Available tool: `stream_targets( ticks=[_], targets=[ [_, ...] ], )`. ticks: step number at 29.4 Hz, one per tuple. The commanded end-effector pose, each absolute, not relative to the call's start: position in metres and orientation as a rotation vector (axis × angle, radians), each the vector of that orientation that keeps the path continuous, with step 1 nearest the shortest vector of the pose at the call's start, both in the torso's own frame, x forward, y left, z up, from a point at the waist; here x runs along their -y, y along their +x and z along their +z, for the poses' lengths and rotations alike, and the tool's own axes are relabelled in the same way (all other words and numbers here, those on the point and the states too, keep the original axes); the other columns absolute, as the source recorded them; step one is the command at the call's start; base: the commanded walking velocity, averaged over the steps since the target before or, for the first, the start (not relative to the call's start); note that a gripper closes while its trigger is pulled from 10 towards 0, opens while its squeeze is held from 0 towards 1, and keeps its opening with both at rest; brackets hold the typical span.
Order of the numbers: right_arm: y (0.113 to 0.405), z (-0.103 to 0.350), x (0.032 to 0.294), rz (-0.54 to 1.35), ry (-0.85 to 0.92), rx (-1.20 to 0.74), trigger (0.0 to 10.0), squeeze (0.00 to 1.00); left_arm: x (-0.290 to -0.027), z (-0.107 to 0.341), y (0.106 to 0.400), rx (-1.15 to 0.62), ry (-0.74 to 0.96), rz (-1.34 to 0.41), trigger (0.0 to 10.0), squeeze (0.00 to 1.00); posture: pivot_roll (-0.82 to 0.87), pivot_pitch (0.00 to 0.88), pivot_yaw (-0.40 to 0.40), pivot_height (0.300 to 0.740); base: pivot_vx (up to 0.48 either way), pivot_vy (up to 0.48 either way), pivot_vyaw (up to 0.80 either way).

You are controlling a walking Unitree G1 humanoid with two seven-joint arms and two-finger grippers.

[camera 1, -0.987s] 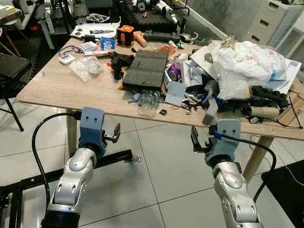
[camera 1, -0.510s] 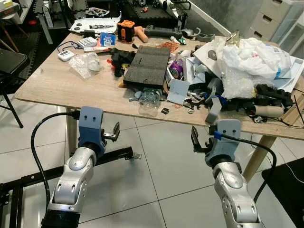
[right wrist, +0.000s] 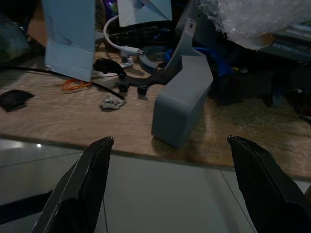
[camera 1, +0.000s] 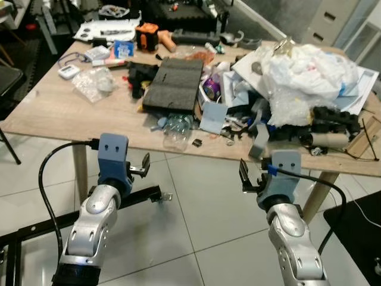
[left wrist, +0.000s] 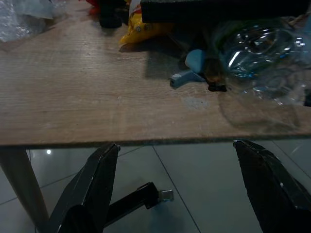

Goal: Picking trash to rubbish bin

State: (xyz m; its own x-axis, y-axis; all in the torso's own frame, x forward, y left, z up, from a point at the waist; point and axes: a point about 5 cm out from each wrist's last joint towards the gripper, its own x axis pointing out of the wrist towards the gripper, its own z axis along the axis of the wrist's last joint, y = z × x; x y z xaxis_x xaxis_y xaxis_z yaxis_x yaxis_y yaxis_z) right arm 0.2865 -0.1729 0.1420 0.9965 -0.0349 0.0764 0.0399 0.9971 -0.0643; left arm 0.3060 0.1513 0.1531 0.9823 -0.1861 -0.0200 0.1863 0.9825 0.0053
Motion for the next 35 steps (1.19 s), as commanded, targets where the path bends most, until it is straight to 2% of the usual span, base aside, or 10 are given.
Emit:
stream_targets(
  ticks=[1,8,35],
  targets=[
    [0.2835,0.1395,0.1740,-0.040,-0.064,0.062,10.0,0.00,-0.1498,0.1507,0.3041,-0.032,-0.004,-0.192,10.0,0.00,0.00,0.193,-0.026,0.740,0.292,0.000,0.00],
    [0.2832,0.1393,0.1739,-0.038,-0.066,0.060,10.0,0.00,-0.1498,0.1503,0.3040,-0.032,0.000,-0.193,10.0,0.00,0.00,0.189,-0.026,0.740,0.273,0.000,0.00],
    [0.2813,0.1376,0.1733,-0.028,-0.068,0.046,10.0,0.00,-0.1464,0.1499,0.3011,-0.018,0.002,-0.203,10.0,0.00,-0.01,0.197,-0.030,0.740,0.000,0.000,0.00]
  ],
)
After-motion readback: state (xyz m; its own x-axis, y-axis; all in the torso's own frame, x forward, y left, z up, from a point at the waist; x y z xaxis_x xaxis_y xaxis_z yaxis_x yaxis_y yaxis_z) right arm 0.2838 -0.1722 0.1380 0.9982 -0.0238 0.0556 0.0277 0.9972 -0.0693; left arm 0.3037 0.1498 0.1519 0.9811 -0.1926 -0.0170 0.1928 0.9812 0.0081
